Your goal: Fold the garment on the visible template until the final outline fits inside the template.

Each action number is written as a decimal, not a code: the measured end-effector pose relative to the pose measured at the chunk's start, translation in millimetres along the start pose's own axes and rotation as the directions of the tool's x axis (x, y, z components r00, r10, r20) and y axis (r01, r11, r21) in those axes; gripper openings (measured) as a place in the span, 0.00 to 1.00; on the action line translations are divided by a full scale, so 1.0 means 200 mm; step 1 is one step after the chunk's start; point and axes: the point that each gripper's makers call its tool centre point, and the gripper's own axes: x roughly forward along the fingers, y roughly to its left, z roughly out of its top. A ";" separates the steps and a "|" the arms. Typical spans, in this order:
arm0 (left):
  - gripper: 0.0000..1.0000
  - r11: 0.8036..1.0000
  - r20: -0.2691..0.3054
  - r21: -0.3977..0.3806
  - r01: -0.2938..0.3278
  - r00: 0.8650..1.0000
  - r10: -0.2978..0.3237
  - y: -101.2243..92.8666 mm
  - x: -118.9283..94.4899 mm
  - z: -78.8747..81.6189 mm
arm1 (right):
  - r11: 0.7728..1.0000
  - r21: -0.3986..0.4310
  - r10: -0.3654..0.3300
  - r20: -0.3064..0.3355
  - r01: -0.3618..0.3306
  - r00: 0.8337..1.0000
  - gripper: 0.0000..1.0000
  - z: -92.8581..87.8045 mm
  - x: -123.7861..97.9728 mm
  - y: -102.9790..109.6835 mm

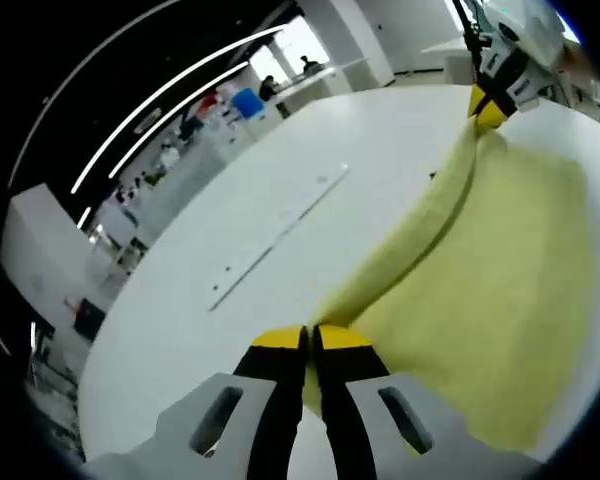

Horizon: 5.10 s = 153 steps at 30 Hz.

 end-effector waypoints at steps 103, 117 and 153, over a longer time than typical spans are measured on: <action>0.42 0.796 0.250 -0.479 0.370 0.927 -0.280 -0.31 -0.65 -0.36 | 0.653 0.677 0.277 0.203 -0.339 0.939 0.60 -0.17 -0.55 0.47; 0.26 0.761 0.218 -0.542 0.357 0.934 -0.283 -0.41 -0.66 -0.47 | 0.622 0.717 0.279 0.173 -0.315 0.945 0.44 -0.33 -0.52 0.59; 0.00 0.676 0.273 -0.631 0.381 0.924 -0.267 -0.42 -0.65 -0.48 | 0.610 0.755 0.190 0.157 -0.241 0.969 0.00 -0.43 -0.52 0.57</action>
